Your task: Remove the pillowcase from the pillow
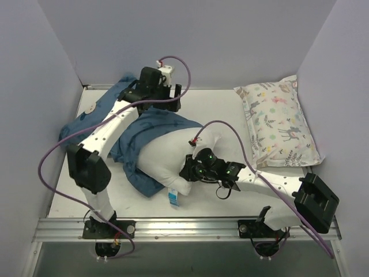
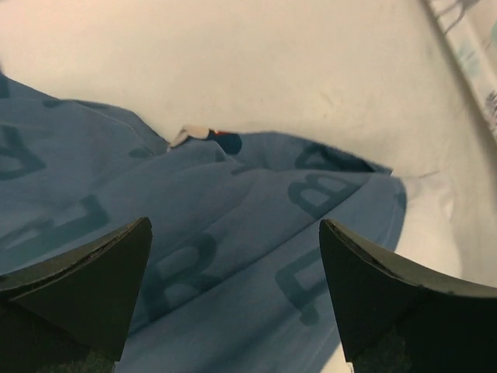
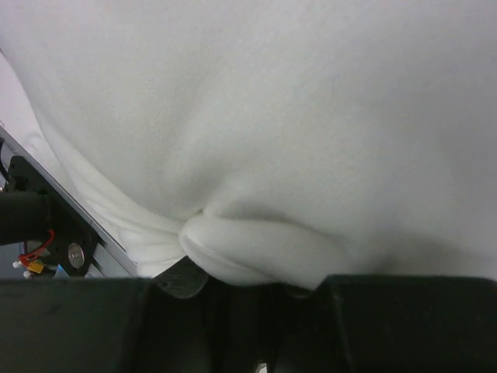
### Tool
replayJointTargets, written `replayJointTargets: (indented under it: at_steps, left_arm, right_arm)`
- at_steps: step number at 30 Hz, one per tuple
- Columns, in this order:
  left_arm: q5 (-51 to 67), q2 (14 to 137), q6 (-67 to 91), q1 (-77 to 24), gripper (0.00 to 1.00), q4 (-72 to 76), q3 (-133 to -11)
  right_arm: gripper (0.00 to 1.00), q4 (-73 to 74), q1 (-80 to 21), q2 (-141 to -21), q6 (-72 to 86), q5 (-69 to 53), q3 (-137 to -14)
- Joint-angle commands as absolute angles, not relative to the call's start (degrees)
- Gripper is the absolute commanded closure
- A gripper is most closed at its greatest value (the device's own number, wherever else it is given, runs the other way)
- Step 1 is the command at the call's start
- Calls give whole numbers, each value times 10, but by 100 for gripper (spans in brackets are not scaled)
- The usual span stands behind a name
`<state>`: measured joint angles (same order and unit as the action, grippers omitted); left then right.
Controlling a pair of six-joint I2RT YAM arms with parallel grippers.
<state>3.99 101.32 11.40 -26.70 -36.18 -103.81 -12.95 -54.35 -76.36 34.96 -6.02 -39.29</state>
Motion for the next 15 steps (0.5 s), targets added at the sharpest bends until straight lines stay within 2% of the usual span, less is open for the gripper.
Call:
replayJointTargets:
  at_steps: [1, 8, 15]
  left_arm:
    - [66, 1051, 33, -282, 3, -411, -1092]
    - [57, 1020, 22, -283, 2, -406, -1049]
    - [141, 991, 4, -289, 3, -400, -992]
  right_arm:
    - [100, -99, -534, -755, 357, -26, -362]
    - [100, -121, -490, -753, 370, -47, -317]
    - [100, -122, -425, -744, 389, -59, -287]
